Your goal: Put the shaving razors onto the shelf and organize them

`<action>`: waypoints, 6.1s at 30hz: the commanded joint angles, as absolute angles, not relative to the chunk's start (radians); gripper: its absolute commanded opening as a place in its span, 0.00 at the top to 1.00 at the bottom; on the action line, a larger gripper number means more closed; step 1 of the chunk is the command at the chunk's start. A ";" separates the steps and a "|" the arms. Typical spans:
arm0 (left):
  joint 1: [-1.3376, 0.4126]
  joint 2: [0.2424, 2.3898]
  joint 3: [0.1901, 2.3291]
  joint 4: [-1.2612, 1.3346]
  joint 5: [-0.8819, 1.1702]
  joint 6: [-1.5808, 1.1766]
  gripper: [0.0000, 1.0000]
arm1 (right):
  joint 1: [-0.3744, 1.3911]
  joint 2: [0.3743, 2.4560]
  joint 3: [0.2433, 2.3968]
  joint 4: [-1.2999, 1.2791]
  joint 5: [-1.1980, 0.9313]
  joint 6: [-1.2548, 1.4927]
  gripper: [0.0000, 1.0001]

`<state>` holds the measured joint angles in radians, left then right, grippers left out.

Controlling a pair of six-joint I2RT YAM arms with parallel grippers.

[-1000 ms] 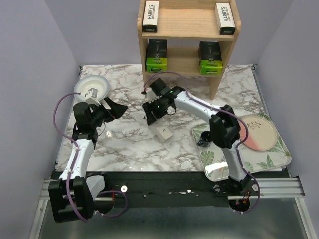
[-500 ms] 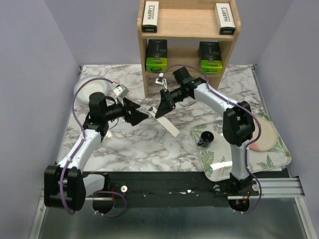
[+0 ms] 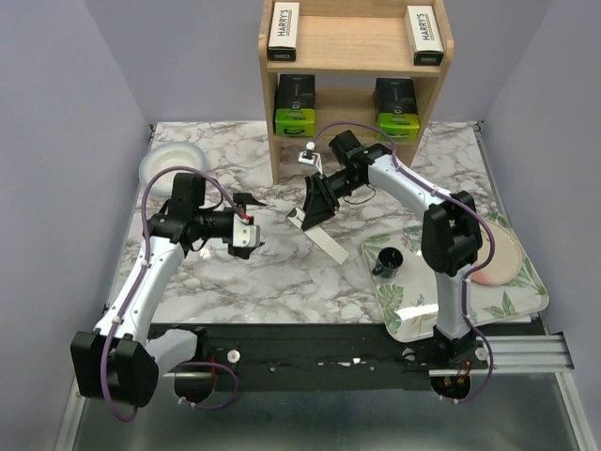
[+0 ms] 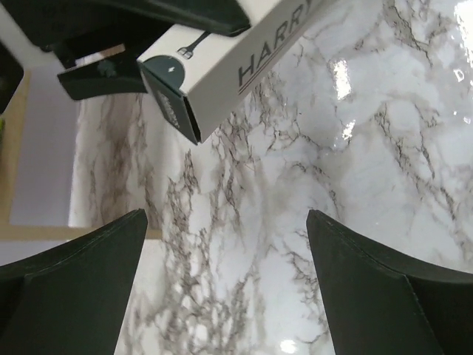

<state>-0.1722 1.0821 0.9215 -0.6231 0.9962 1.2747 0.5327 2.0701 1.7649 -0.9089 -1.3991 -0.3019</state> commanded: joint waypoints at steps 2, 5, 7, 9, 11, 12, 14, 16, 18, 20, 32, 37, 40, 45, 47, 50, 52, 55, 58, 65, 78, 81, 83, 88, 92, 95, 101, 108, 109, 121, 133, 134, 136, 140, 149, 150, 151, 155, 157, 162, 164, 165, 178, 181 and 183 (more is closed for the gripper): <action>-0.181 1.210 1.084 -1.052 1.167 1.903 0.03 | 0.532 2.013 1.833 -1.094 -1.329 -0.561 0.39; -0.187 1.298 1.152 -1.148 1.181 2.047 0.08 | 0.541 1.999 1.818 -1.152 -1.289 -0.629 0.39; -0.192 1.353 1.176 -1.210 1.177 2.197 0.10 | 0.548 1.987 1.799 -1.144 -1.281 -0.632 0.39; -0.199 1.391 1.203 -1.288 1.201 2.287 0.15 | 0.555 1.979 1.801 -1.141 -1.266 -0.638 0.39; -0.212 1.408 1.206 -1.337 1.216 2.419 0.20 | 0.568 1.976 1.816 -1.146 -1.236 -0.659 0.39; -0.225 1.414 1.200 -1.344 1.218 2.465 0.22 | 0.572 1.977 1.822 -1.155 -1.226 -0.669 0.39; -0.241 1.410 1.169 -1.309 1.224 2.500 0.23 | 0.584 1.979 1.842 -1.166 -1.195 -0.693 0.39; -0.261 1.390 1.148 -1.238 1.220 2.444 0.23 | 0.592 1.985 1.847 -1.172 -1.161 -0.696 0.39; -0.267 1.361 1.115 -1.097 1.216 2.291 0.24 | 0.597 1.987 1.842 -1.173 -1.154 -0.698 0.39; -0.278 1.332 1.066 -0.899 1.200 2.151 0.24 | 0.598 1.987 1.833 -1.172 -1.150 -0.698 0.39; -0.345 1.170 0.813 -0.129 1.034 1.556 0.19 | 0.624 2.026 1.898 -1.232 -1.138 -0.747 0.39; -0.342 1.166 0.836 -0.127 0.950 1.476 0.26 | 0.627 2.017 1.875 -1.221 -1.111 -0.741 0.40; -0.315 1.141 0.839 -0.202 1.001 1.534 0.27 | 0.624 2.006 1.853 -1.195 -1.101 -0.713 0.40; -0.256 1.120 0.911 -0.670 1.127 1.880 0.26 | 0.618 2.009 1.851 -1.177 -1.075 -0.701 0.41; -0.252 1.108 0.905 -0.648 1.120 1.881 0.26 | 0.618 2.014 1.852 -1.192 -1.069 -0.729 0.41; -0.247 1.048 0.807 -0.289 1.085 1.588 0.23 | 0.620 2.014 1.855 -1.198 -1.069 -0.736 0.41; -0.247 1.035 0.755 -0.201 1.092 1.545 0.20 | 0.623 2.014 1.861 -1.197 -1.068 -0.741 0.41; -0.258 1.080 0.813 -0.357 1.169 1.678 0.19 | 0.637 2.020 1.879 -1.206 -1.065 -0.752 0.41; -0.287 1.138 0.886 -0.612 1.190 1.897 0.19 | 0.652 2.028 1.902 -1.224 -1.052 -0.781 0.41; -0.339 1.155 0.893 -0.658 1.206 1.942 0.20 | 0.698 2.046 1.934 -1.261 -0.994 -0.845 0.41; -0.382 1.207 0.922 -0.707 1.160 2.009 0.53 | 0.729 2.077 2.008 -1.313 -0.951 -0.928 0.41; -0.382 1.242 0.954 -0.868 1.148 2.196 0.62 | 0.738 2.094 2.037 -1.351 -0.933 -0.960 0.41; -0.382 1.261 0.974 -0.957 1.144 2.256 0.70 | 0.738 2.086 2.028 -1.351 -0.919 -0.966 0.42; -0.382 1.296 1.035 -1.031 1.169 2.273 0.93 | 0.729 2.037 2.010 -1.342 -0.859 -0.957 0.35; -0.382 1.275 1.029 -1.039 1.207 2.228 1.00 | 0.594 1.897 2.000 -1.267 -0.878 -0.801 0.25; -0.390 1.223 1.012 -0.907 1.255 1.996 1.00 | 0.511 1.827 2.081 -1.310 -0.833 -0.801 0.22; -0.471 1.091 0.872 0.143 1.178 0.947 1.00 | 0.183 1.698 2.186 -1.319 -0.845 -0.686 0.21; -0.535 1.297 1.160 0.457 0.700 -0.009 1.00 | 0.012 1.462 1.889 -1.033 -0.853 -0.528 0.21; -0.537 1.314 1.201 0.446 0.621 -0.120 1.00 | 0.008 1.441 1.834 -1.010 -0.844 -0.519 0.21; -0.538 1.465 1.583 0.232 0.008 -0.917 1.00 | 0.005 1.292 1.645 -0.819 -0.749 -0.413 0.21; -0.617 1.638 1.902 -0.249 -0.543 -1.379 0.92 | 0.005 1.310 1.632 -0.673 -0.825 -0.259 0.21; -0.621 1.647 1.913 -0.244 -0.540 -1.374 0.92 | 0.005 1.312 1.631 -0.673 -0.825 -0.258 0.21; -0.633 1.676 1.951 -0.253 -0.545 -1.388 0.94 | 0.005 1.310 1.623 -0.669 -0.824 -0.256 0.21; -0.655 1.716 2.008 -0.278 -0.564 -1.404 0.88 | 0.005 1.305 1.600 -0.650 -0.825 -0.235 0.21; -0.673 1.815 2.109 -0.287 -0.569 -1.425 0.01 | 0.005 1.377 1.649 -0.618 -0.868 -0.178 0.21; -0.678 1.818 2.117 -0.284 -0.568 -1.425 0.01 | 0.005 1.382 1.654 -0.617 -0.870 -0.179 0.21; -0.680 1.819 2.117 -0.281 -0.568 -1.427 0.01 | 0.005 1.385 1.661 -0.617 -0.870 -0.178 0.21; -0.683 1.796 2.092 -0.273 -0.549 -1.430 0.01 | 0.005 1.391 1.655 -0.607 -0.874 -0.178 0.21; -0.683 1.792 2.082 -0.273 -0.546 -1.427 0.01 | 0.005 1.397 1.652 -0.603 -0.880 -0.175 0.21; -0.701 1.851 2.171 -0.321 -0.554 -1.444 0.01 | 0.003 1.416 1.667 -0.600 -0.890 -0.169 0.21; -0.710 1.862 2.184 -0.311 -0.555 -1.443 0.01 | 0.003 1.422 1.677 -0.600 -0.891 -0.164 0.21; -0.715 1.864 2.192 -0.311 -0.554 -1.445 0.01 | 0.005 1.424 1.681 -0.601 -0.897 -0.164 0.21; -0.729 1.884 2.200 -0.307 -0.580 -1.414 0.01 | 0.173 1.554 1.830 -0.485 -0.850 0.047 0.39; -0.729 1.876 2.189 -0.308 -0.581 -1.413 0.01 | 0.218 1.616 1.911 -0.466 -0.841 0.080 0.43; -0.729 1.871 2.186 -0.317 -0.577 -1.413 0.01 | 0.247 1.647 1.980 -0.463 -0.830 0.089 0.44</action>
